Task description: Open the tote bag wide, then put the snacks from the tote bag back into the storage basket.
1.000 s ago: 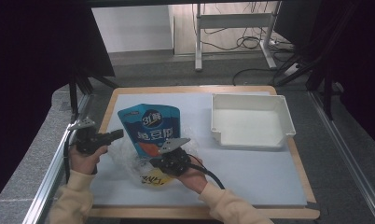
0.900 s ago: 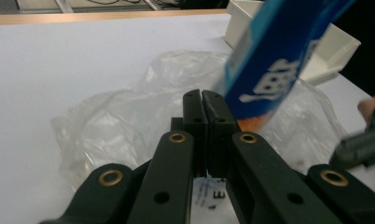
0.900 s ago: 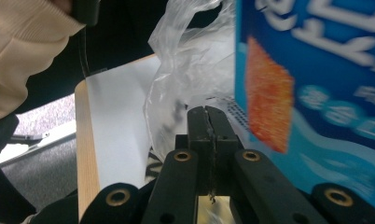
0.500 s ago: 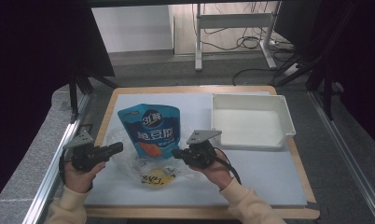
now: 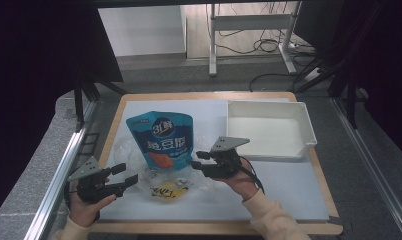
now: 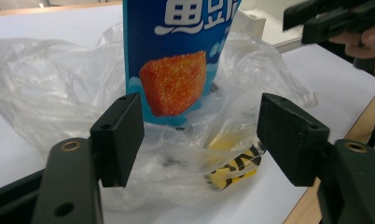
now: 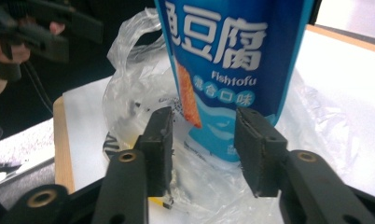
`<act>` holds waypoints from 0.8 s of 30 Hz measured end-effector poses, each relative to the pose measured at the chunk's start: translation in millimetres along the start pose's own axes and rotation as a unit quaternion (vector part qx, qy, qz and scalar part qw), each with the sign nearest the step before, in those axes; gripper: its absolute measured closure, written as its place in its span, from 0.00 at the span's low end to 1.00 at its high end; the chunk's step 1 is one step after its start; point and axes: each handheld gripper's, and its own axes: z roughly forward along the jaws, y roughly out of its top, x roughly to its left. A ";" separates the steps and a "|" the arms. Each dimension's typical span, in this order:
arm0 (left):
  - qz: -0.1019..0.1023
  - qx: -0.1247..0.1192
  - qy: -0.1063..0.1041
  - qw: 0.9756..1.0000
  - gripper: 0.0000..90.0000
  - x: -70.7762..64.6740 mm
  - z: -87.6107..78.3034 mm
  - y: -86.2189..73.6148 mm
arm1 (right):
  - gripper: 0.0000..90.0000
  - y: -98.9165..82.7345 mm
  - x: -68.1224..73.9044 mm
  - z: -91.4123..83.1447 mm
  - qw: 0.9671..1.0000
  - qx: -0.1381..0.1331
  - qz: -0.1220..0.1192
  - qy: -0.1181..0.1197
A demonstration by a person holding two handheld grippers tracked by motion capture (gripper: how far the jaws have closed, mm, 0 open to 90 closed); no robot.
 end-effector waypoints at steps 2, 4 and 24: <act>-0.001 0.001 0.000 1.000 0.34 0.0 0.2 -1.6 | 0.58 2.1 -1.2 -2.1 1.000 -0.006 -0.001 -0.003; -0.002 0.002 0.005 1.000 0.33 -0.2 -0.4 -2.9 | 0.56 4.2 -2.4 -3.8 1.000 -0.013 0.000 -0.008; -0.003 0.007 0.011 1.000 0.33 -3.9 -6.6 -14.4 | 0.49 41.2 -19.4 -5.2 0.998 -0.039 0.006 -0.040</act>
